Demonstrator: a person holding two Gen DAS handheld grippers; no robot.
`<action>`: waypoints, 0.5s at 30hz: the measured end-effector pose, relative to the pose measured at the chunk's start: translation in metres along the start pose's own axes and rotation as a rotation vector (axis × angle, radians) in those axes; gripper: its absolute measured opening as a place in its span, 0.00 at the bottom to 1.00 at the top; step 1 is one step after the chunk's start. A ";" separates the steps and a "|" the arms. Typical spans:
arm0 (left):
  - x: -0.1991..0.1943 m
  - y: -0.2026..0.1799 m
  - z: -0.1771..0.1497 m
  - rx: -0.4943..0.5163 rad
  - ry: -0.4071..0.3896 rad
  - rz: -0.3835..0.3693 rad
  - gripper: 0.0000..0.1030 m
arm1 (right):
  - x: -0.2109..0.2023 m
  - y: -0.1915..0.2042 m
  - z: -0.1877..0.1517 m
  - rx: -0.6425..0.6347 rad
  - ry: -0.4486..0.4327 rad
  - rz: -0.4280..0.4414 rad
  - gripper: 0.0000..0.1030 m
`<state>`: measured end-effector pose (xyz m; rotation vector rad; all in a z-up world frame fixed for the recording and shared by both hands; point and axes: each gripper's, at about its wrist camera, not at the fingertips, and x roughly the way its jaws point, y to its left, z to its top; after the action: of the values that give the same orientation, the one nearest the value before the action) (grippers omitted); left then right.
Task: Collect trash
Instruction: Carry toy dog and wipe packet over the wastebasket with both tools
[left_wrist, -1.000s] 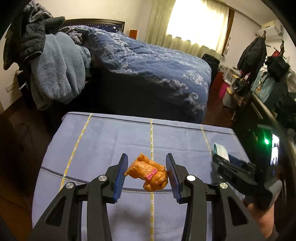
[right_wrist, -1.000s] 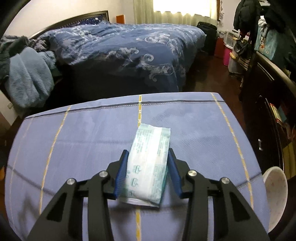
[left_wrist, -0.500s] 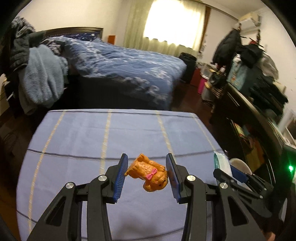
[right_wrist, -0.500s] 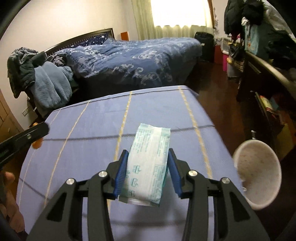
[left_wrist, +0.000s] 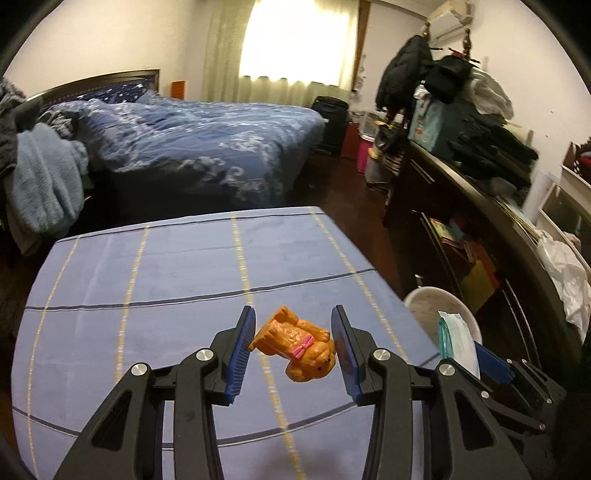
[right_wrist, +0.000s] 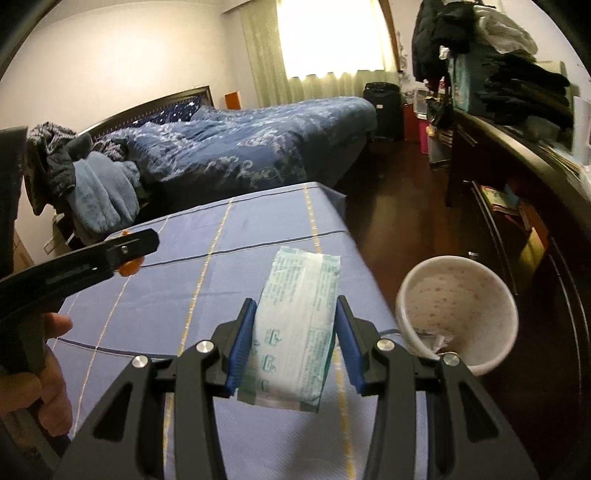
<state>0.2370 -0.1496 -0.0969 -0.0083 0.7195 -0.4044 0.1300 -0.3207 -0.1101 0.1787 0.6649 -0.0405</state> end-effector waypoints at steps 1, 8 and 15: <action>0.001 -0.007 0.001 0.010 0.001 -0.009 0.41 | -0.004 -0.006 -0.001 0.004 -0.009 -0.009 0.43; 0.016 -0.052 0.006 0.076 0.011 -0.054 0.41 | -0.022 -0.047 -0.001 0.060 -0.050 -0.078 0.43; 0.040 -0.103 0.010 0.144 0.031 -0.113 0.41 | -0.026 -0.105 -0.002 0.141 -0.075 -0.168 0.43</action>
<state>0.2336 -0.2605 -0.0995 0.0935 0.7207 -0.5652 0.0981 -0.4237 -0.1118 0.2554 0.6013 -0.2543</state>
